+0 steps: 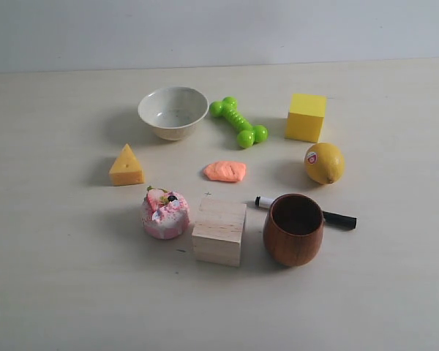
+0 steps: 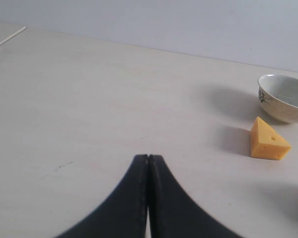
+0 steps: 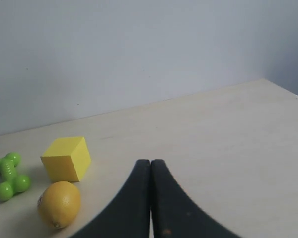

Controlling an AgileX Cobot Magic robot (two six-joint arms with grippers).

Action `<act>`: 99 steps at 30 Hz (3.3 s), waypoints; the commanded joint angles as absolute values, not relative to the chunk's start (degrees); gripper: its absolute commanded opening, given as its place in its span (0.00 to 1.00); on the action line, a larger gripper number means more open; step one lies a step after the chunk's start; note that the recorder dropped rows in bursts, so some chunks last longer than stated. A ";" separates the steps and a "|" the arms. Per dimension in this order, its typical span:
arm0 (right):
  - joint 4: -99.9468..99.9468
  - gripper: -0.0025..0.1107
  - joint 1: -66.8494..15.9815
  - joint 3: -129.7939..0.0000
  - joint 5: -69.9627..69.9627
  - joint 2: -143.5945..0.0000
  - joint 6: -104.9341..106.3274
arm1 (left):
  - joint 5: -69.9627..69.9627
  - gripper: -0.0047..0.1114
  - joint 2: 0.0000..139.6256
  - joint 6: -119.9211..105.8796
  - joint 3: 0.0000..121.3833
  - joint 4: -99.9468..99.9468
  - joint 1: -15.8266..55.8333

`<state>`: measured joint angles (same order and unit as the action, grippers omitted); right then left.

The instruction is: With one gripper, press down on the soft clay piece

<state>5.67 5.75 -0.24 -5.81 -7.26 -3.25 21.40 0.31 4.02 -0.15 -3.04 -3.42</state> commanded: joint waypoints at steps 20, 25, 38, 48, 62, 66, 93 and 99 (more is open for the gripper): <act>3.96 0.02 5.98 0.00 -15.46 -2.88 2.49 | 20.81 0.04 0.00 4.35 0.00 -3.39 -3.37; 3.96 0.02 5.98 0.00 -16.78 -1.85 3.54 | 20.81 0.04 0.00 4.35 0.00 -3.39 -3.37; 3.74 0.02 5.98 0.00 -19.27 0.00 4.91 | 20.81 0.04 0.00 4.35 0.00 -3.39 -3.37; 3.85 0.02 5.98 0.00 -19.16 0.00 4.79 | 20.81 0.04 0.00 4.35 0.00 -3.39 -3.37; 3.96 0.02 5.98 0.00 -19.16 0.00 4.66 | 20.81 0.04 0.00 4.35 0.00 -3.39 -3.37; 4.07 0.02 5.98 0.00 -19.16 0.00 4.66 | 20.81 0.04 0.00 4.35 0.00 -3.39 -3.37; 4.07 0.02 5.98 0.00 -19.16 0.00 4.66 | 20.81 0.04 0.00 4.35 0.00 -3.39 -3.37; 4.07 0.02 5.98 0.00 -19.16 0.00 4.66 | 20.81 0.04 0.00 4.35 0.00 -3.39 -3.37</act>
